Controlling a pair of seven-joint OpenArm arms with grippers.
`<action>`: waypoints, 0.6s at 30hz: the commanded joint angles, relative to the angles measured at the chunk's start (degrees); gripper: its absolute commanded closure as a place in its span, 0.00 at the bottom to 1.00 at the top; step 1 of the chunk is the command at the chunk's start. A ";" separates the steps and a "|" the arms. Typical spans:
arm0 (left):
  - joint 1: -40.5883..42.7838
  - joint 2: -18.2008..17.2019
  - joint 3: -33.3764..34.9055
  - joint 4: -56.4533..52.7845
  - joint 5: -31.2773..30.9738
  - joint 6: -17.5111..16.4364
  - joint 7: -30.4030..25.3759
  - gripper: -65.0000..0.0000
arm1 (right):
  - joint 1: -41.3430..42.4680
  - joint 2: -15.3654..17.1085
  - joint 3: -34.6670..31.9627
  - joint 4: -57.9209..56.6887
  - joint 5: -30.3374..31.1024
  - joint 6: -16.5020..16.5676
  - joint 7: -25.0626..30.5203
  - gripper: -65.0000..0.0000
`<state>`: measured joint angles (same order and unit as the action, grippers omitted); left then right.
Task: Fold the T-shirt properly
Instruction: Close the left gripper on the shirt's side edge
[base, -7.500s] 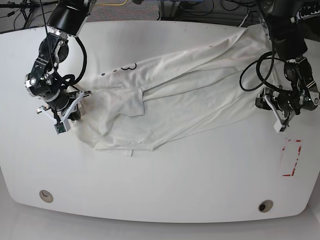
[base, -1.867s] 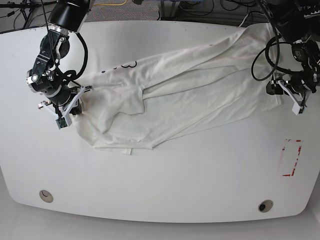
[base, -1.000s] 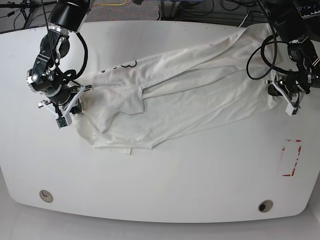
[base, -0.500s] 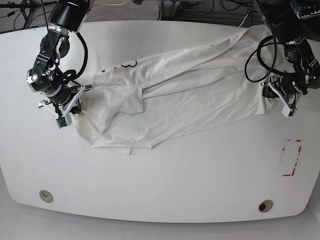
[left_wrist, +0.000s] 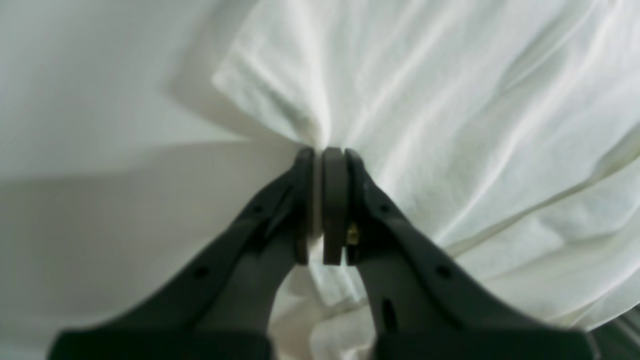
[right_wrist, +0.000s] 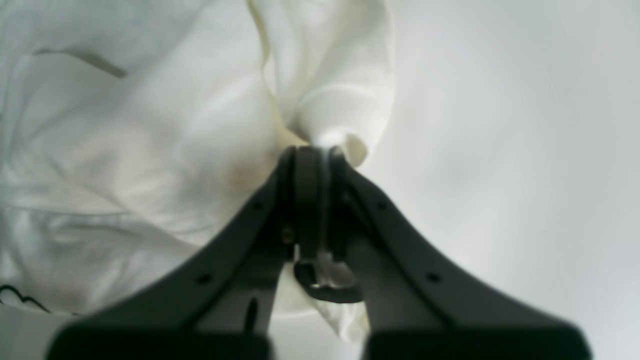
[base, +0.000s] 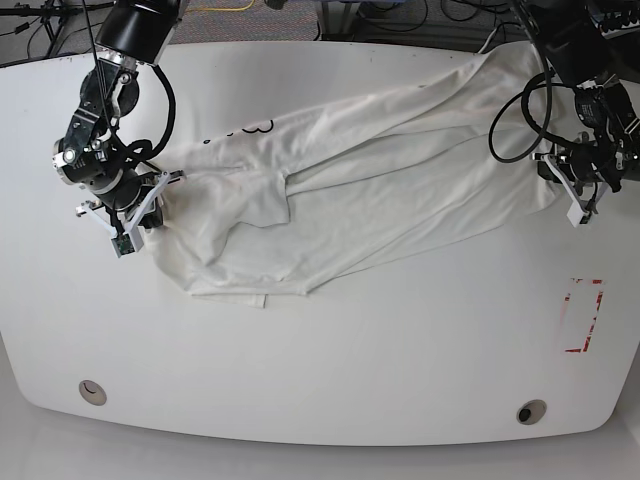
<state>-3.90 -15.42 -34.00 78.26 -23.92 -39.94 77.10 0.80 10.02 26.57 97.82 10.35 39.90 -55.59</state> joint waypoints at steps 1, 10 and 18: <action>-0.54 -0.95 -0.13 2.04 0.57 -0.06 1.14 0.98 | 1.03 0.69 0.27 1.00 0.65 0.10 1.09 1.00; 0.14 -1.36 -0.45 1.19 1.06 -0.06 0.25 0.95 | 1.12 0.90 0.43 1.35 0.46 0.10 1.56 1.00; 2.73 -2.44 -0.75 1.18 1.21 -0.06 -1.30 0.95 | 0.86 0.86 0.32 1.62 0.38 0.10 1.24 1.00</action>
<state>-1.89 -16.32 -34.39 78.81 -23.20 -39.94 75.83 0.93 10.13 26.74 97.93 10.33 39.90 -55.57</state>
